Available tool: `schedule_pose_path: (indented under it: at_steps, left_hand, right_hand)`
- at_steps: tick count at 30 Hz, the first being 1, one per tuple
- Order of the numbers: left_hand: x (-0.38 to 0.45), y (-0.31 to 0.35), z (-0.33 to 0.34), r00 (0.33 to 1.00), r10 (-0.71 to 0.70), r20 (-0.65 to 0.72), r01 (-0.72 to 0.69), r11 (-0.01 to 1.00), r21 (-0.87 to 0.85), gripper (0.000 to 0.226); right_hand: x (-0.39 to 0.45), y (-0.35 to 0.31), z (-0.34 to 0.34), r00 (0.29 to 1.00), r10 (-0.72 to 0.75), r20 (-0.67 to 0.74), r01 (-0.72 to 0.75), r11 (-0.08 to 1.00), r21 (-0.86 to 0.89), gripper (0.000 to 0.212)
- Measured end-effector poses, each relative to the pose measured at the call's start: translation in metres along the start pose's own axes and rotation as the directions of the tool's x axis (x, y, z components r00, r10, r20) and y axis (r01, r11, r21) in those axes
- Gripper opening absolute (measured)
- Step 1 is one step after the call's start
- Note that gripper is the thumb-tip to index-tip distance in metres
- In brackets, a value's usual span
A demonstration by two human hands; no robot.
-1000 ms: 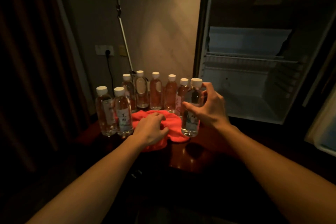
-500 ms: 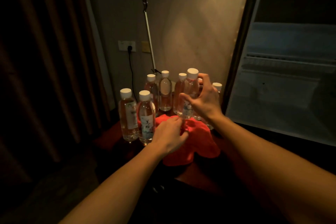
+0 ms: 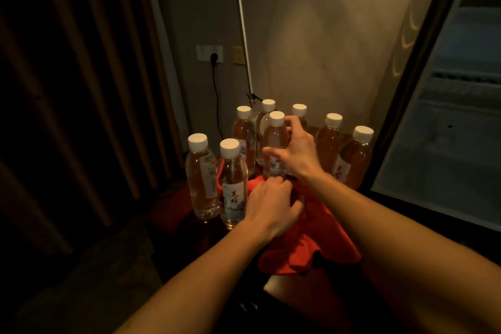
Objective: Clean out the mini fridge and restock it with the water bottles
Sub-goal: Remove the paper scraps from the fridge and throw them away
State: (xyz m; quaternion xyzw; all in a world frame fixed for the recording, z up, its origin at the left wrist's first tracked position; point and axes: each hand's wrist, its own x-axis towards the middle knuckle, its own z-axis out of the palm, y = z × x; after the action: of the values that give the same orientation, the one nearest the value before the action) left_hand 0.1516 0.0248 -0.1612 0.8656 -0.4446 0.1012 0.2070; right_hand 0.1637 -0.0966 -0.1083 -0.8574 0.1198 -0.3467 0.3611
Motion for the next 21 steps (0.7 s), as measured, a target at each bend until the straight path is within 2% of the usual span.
schedule_pose_path:
  at_steps: [13, 17, 21]
  left_hand:
    - [-0.002, 0.005, 0.000, 0.998, 0.054, 0.017, -0.055, 0.998, 0.045, 0.043]
    - [-0.005, 0.010, -0.003, 0.995, 0.080, 0.066, -0.081, 0.997, 0.010, 0.038]
    - [-0.007, 0.015, -0.005, 0.989, 0.085, 0.117, -0.078, 0.995, -0.065, 0.030]
  right_hand:
    - [0.004, -0.013, -0.005, 0.997, 0.070, -0.019, -0.071, 0.996, -0.059, 0.062]
    - [-0.002, -0.016, 0.003, 0.998, 0.052, -0.038, -0.054, 0.998, -0.045, 0.059]
    - [-0.001, -0.016, 0.004, 0.994, 0.103, -0.044, -0.104, 0.995, -0.012, 0.058]
